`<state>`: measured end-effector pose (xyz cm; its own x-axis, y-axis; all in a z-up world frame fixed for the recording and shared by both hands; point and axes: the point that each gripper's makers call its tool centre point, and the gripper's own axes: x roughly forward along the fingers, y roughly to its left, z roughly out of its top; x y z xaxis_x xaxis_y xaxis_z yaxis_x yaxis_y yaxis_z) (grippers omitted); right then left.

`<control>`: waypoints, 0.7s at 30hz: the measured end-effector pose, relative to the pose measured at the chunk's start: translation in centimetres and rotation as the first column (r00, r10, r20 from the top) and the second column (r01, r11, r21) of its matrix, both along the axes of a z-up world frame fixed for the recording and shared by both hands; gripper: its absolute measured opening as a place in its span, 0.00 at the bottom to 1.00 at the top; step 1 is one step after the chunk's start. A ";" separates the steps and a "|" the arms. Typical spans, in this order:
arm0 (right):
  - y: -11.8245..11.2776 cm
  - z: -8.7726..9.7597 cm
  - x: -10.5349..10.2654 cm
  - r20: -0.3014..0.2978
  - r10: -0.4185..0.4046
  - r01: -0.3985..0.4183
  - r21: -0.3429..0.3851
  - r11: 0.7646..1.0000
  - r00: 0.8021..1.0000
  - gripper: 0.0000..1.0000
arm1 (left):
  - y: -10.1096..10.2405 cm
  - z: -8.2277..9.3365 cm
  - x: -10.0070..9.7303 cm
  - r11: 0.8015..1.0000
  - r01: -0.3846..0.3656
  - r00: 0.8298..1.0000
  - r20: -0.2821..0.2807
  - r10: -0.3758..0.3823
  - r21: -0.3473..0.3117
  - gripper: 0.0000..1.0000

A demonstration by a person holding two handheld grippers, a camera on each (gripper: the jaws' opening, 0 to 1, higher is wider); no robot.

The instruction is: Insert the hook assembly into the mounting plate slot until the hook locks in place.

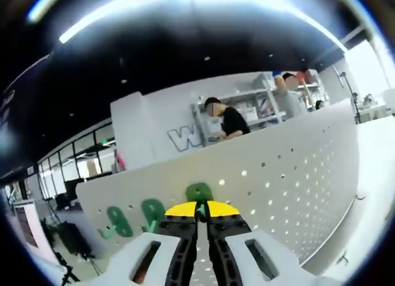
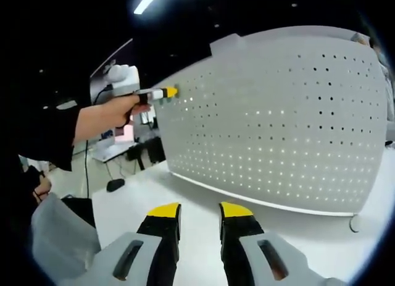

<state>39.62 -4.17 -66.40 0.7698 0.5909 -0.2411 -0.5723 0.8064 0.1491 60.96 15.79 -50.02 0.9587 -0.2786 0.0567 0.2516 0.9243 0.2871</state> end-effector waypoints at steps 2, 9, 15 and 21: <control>-0.1 0.0 0.0 -0.001 -0.002 0.002 0.001 1.000 1.000 0.24 | 0.0 0.0 0.0 1.000 -0.014 1.000 0.004 0.014 0.023 0.05; -0.3 -0.1 -0.1 -0.003 -0.006 0.006 0.003 1.000 1.000 0.24 | 0.3 -0.4 0.5 0.999 -0.042 0.999 -0.008 0.042 0.009 0.08; -0.3 -0.2 0.0 -0.005 -0.007 0.007 0.006 1.000 1.000 0.24 | 0.5 -0.4 0.3 0.998 -0.011 1.000 -0.021 0.010 -0.056 0.09; -0.3 -0.1 0.0 -0.003 -0.004 0.004 0.002 1.000 1.000 0.24 | 0.7 -0.7 -0.2 0.994 0.007 1.000 -0.028 -0.010 -0.110 0.11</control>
<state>39.59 -4.45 -66.46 0.7713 0.5885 -0.2425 -0.5687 0.8083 0.1528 60.78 16.51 -50.71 0.9580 -0.2805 0.0604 0.2663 0.9476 0.1768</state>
